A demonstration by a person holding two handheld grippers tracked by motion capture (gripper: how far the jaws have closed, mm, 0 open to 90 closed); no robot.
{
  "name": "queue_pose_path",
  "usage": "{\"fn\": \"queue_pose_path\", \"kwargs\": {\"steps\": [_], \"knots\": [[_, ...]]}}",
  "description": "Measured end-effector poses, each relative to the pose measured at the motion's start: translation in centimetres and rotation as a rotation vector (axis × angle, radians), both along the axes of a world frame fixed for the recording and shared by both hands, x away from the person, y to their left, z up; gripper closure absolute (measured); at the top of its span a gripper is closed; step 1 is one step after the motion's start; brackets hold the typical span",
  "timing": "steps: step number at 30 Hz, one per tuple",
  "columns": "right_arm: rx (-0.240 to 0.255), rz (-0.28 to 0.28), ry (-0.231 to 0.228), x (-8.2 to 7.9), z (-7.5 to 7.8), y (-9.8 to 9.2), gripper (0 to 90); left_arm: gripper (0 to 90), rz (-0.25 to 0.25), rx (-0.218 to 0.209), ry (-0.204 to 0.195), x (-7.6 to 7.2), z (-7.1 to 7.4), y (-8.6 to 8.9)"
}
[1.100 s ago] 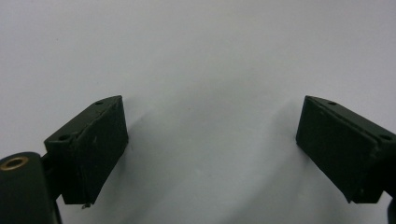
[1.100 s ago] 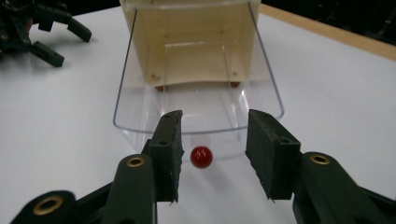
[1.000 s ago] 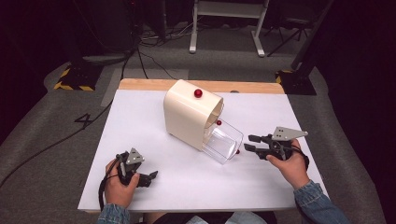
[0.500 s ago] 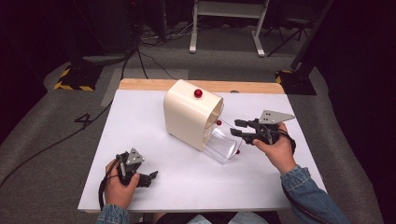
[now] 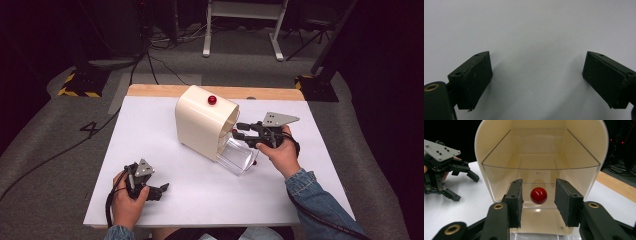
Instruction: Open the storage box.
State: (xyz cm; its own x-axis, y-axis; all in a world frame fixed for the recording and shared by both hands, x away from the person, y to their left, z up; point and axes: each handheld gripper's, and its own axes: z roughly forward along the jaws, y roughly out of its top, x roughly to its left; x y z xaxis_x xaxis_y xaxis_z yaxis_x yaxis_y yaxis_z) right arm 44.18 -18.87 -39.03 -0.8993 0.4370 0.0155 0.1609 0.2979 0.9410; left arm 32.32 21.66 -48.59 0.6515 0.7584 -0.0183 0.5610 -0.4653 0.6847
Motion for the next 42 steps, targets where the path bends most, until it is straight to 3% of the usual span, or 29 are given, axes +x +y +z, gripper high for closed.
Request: {"fn": "queue_pose_path", "kwargs": {"steps": [3, 6, 9, 18, 25, 42], "knots": [[-0.017, -0.017, -0.015, 0.1, -0.2, 0.0, 60.5, 9.4, 0.000, 0.000, 0.000, 0.0, 0.0, 0.0], [0.016, -0.022, 0.011, 0.4, -0.4, -0.2, 65.1, 9.4, 0.000, 0.001, 0.000, 0.0, 0.0, 0.0], [0.009, -0.008, 0.007, 0.3, -0.5, -0.1, 73.5, 9.3, 0.000, 0.003, -0.001, 0.0, 0.0, 0.0], [0.035, -0.015, 0.005, 0.2, -0.9, -0.2, 74.2, 9.3, -0.001, 0.003, 0.000, 0.0, 0.0, 0.0], [0.011, -0.025, -0.022, -0.4, -0.8, -0.2, 74.2, 9.3, -0.001, 0.003, 0.000, 0.0, 0.0, 0.0], [0.011, -0.043, -0.020, -2.3, -0.4, -3.8, 74.2, 9.3, -0.002, 0.003, -0.001, 0.1, 0.0, 0.0]]}}
